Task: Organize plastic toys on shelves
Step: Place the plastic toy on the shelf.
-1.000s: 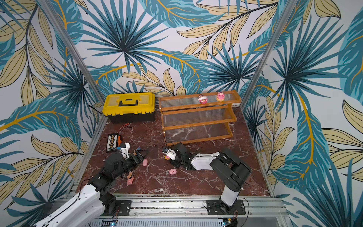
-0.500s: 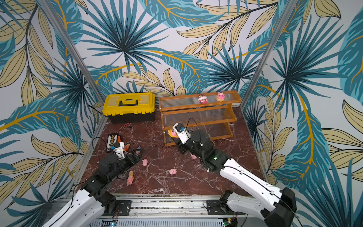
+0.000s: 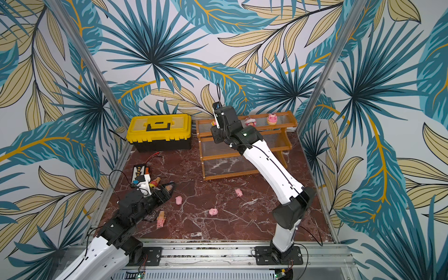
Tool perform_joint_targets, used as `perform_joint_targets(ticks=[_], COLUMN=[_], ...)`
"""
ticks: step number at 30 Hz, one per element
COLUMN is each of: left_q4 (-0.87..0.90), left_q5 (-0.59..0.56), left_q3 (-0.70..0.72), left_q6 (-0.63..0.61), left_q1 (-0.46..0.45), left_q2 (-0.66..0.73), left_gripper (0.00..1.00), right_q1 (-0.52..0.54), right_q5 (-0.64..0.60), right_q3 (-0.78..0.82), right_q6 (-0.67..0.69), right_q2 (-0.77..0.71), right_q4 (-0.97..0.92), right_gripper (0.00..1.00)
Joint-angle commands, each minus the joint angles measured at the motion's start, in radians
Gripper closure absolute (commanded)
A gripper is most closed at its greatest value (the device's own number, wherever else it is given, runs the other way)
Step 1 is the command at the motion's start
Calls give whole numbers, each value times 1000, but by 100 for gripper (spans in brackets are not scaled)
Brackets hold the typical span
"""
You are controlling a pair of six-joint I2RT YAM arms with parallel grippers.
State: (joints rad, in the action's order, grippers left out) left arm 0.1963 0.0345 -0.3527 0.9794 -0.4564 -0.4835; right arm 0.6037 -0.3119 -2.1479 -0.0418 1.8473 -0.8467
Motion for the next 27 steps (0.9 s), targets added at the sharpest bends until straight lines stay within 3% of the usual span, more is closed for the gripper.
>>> perform_joint_targets(ticks=[1,16,17,27], left_q4=[42,42,39,30], left_q5=[-21,-33,-31,-30], left_q3=[-31,-22,-22,-20], left_q6=[-18,-40,-39,-44], left_q1=[7,14,13,19], left_q2=[44,61,59,49], left_gripper=[9,8,8,8], right_q1=[-15,-47,-49,-52], right_q5=[-52,-95,-91,-44], right_q3=[-149,-621,-648,-704], right_q6=[-34,-64,-66,-69], right_q2=[72,386,403,433], right_q4=[-195,-449,-464,-479], right_gripper=[74,65,60,42])
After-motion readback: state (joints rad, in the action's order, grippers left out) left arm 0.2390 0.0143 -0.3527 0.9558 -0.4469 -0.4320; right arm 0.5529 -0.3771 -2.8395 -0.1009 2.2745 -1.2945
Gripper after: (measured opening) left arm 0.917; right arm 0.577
